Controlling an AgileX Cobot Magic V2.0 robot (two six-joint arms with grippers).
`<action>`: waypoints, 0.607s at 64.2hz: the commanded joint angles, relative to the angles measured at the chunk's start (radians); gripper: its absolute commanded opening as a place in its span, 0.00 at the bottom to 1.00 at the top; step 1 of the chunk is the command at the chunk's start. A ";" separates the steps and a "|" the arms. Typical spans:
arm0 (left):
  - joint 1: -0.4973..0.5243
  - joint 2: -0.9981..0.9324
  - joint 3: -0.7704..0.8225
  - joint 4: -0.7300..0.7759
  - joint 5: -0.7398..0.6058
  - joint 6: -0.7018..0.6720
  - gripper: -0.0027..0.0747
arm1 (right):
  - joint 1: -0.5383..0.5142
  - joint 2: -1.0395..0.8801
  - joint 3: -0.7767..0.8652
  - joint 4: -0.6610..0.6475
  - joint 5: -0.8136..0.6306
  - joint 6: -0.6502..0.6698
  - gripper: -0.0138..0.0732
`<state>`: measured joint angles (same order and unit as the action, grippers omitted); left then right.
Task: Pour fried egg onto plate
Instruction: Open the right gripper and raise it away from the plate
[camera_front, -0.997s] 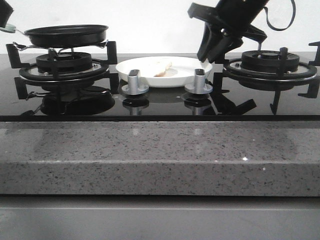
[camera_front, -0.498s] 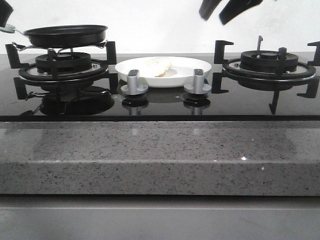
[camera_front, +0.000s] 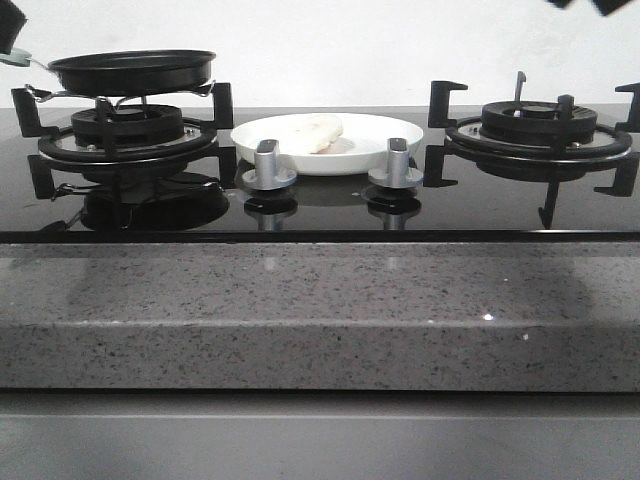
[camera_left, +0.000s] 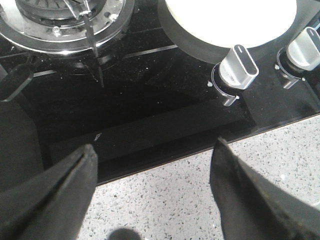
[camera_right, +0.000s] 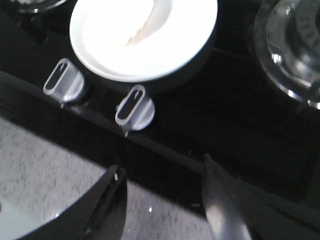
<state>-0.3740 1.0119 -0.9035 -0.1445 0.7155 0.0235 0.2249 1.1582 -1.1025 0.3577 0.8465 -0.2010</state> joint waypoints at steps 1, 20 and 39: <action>-0.008 -0.018 -0.026 -0.016 -0.069 -0.008 0.64 | -0.002 -0.114 0.049 0.007 -0.051 -0.009 0.60; -0.008 -0.018 -0.026 -0.016 -0.067 -0.008 0.64 | -0.002 -0.356 0.262 0.012 -0.036 -0.009 0.60; -0.008 -0.018 -0.026 -0.016 -0.067 -0.008 0.37 | -0.002 -0.443 0.328 0.012 -0.021 -0.009 0.41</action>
<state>-0.3755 1.0119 -0.9035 -0.1445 0.7155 0.0235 0.2249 0.7258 -0.7571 0.3554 0.8679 -0.2016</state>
